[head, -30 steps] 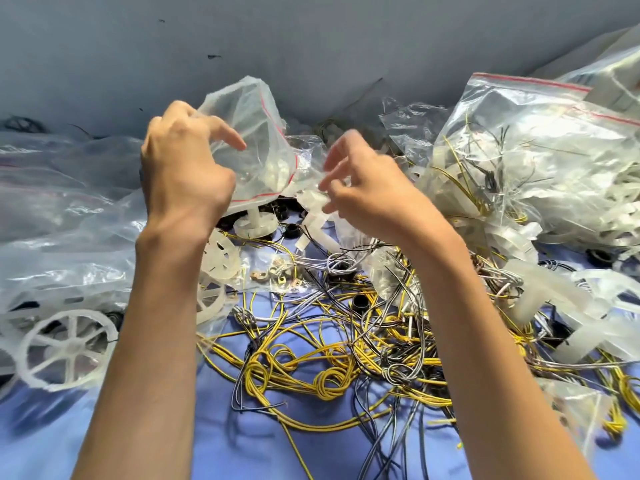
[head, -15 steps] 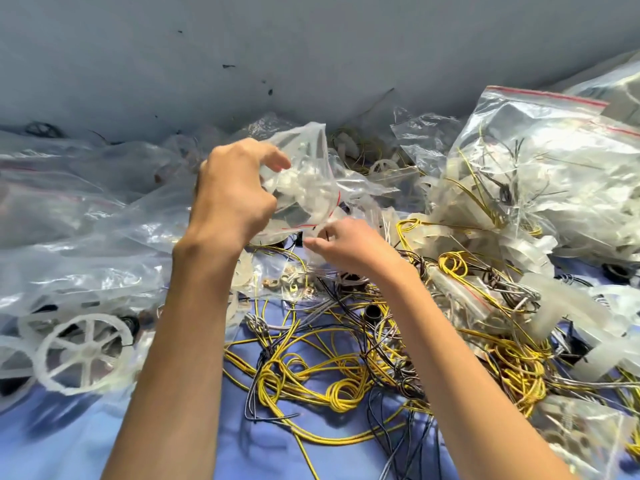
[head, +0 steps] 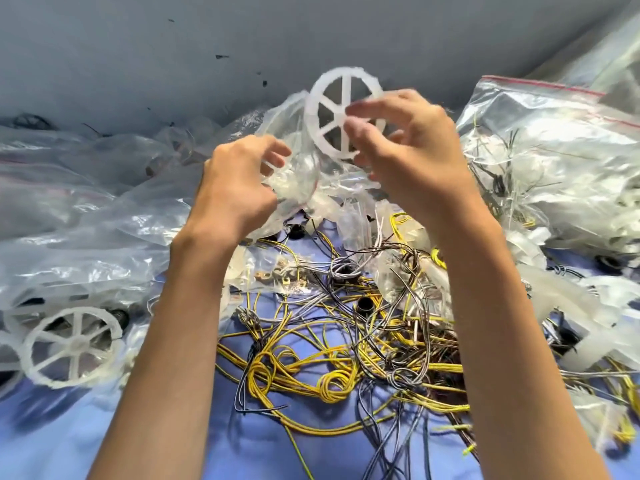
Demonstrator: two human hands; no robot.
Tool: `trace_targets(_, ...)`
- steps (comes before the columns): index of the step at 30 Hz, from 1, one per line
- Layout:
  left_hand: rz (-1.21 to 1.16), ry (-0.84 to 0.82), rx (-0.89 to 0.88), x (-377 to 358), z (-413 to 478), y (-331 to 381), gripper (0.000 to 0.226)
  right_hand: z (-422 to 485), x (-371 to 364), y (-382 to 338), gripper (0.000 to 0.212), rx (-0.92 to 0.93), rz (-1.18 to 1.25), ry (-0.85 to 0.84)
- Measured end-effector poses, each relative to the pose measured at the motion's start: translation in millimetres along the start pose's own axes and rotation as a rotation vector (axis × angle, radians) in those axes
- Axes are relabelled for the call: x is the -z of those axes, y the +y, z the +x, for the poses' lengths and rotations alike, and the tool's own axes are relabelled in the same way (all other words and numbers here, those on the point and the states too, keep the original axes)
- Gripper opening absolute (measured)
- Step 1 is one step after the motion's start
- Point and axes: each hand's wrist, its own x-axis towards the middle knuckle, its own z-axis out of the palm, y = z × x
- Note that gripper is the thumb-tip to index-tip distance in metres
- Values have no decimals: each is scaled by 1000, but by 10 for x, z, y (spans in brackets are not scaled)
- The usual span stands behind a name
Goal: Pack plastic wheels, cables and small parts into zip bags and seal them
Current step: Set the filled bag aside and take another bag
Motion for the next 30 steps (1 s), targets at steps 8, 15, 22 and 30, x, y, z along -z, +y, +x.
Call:
trace_targets(8, -125, -115, -75, 74, -26, 71, 38, -98, 21, -180, 14, 77, 176, -216)
trace_targets(15, -270, -193, -68, 169, -51, 136, 45, -61, 82, -8, 19, -34, -7, -291)
trace_targets(22, -210, -248, -90, 164, -73, 250, 54, -67, 151, 39, 21, -97, -236, -383)
trace_targets(30, -137, -154, -149, 94, -87, 412, 55, -91, 109, -3, 24, -62, -250, -497)
